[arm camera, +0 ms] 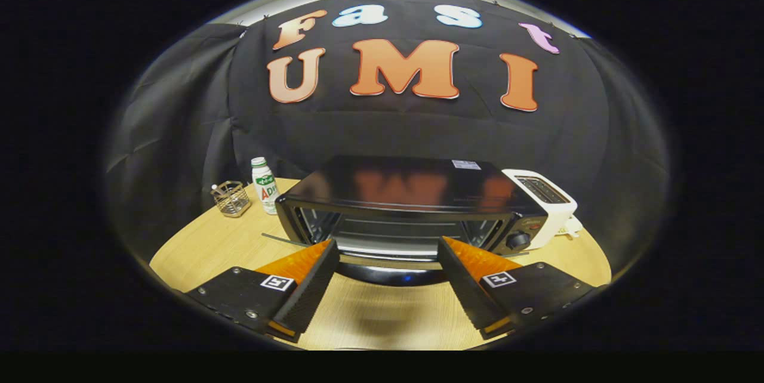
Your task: Open the toaster oven, put the food inside, and close the toaster oven door.
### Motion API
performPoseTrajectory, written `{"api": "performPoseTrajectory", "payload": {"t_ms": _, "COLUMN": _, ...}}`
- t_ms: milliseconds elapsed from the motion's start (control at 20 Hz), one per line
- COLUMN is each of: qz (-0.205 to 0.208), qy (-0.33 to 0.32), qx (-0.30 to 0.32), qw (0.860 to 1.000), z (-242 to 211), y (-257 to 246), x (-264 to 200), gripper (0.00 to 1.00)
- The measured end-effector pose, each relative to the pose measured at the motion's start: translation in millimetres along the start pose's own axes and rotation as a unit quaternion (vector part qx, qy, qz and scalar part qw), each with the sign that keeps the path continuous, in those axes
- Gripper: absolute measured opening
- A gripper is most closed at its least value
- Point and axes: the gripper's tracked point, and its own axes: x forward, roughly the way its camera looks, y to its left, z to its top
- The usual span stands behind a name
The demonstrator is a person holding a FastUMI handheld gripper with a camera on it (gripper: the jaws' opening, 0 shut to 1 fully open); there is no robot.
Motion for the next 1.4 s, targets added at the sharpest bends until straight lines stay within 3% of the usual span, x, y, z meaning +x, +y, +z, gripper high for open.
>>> {"api": "performPoseTrajectory", "payload": {"t_ms": 650, "qz": -0.002, "qy": 0.064, "qx": 0.004, "qw": 0.998, "z": -103, "y": 12, "x": -39, "gripper": 1.0}}
{"api": "performPoseTrajectory", "payload": {"t_ms": 950, "qz": -0.023, "qy": 0.131, "qx": 0.05, "qw": 0.99, "z": -162, "y": 9, "x": -36, "gripper": 1.0}}
{"api": "performPoseTrajectory", "payload": {"t_ms": 1400, "qz": -0.032, "qy": 0.132, "qx": 0.0, "qw": 0.991, "z": -167, "y": 7, "x": -35, "gripper": 1.0}}
